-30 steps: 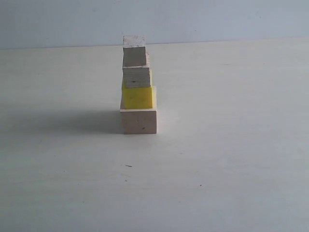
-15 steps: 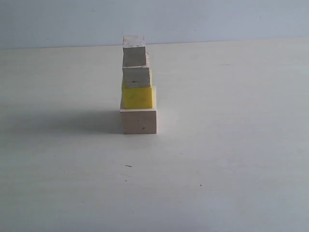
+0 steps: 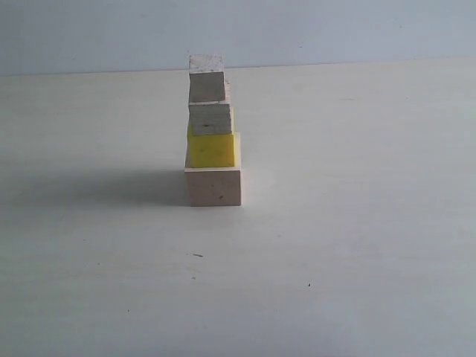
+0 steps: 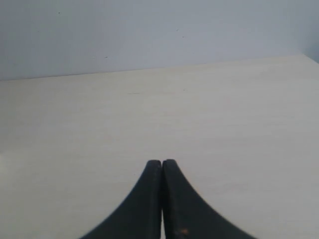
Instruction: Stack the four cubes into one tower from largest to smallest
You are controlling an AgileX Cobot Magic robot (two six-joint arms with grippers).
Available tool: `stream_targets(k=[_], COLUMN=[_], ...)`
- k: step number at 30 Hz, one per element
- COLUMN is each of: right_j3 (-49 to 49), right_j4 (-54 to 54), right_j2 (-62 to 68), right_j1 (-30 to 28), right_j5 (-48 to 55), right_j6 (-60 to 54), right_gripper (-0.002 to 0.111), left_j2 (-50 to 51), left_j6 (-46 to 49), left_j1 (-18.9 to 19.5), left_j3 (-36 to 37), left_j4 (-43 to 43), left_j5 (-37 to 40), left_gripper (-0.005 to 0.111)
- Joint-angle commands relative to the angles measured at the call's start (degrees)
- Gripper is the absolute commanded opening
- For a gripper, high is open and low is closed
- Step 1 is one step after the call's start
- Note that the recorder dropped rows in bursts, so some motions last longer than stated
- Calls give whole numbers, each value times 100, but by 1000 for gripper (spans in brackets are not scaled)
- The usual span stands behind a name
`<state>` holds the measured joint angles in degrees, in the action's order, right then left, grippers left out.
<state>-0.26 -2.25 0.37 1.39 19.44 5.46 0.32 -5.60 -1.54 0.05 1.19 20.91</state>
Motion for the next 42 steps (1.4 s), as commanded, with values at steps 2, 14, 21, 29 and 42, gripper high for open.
stream_targets(k=[2,14,21,29,42], right_j3=[26,26,26,26,26], right_j4=[-47,78,78,78,78], right_j2=[-37,-37,-37,-37,-37], right_j1=[-43,-43,-43,-43,-43], right_j5=[-12,-12,-12,-12,-12], right_j6=[-53,-34,-34,-34,-34], right_gripper=[0,0,0,0,0], left_j2=[-32,-32,-32,-32,-32], left_j6=[-42,-42,-42,-42,-42], left_j1=[-30,-30,-30,-30,-30], left_j3=[-5,-5,-5,-5,-5], left_j4=[26,26,26,26,26], left_j5=[-57,-57,-57,-57,-57], left_gripper=[0,0,0,0,0])
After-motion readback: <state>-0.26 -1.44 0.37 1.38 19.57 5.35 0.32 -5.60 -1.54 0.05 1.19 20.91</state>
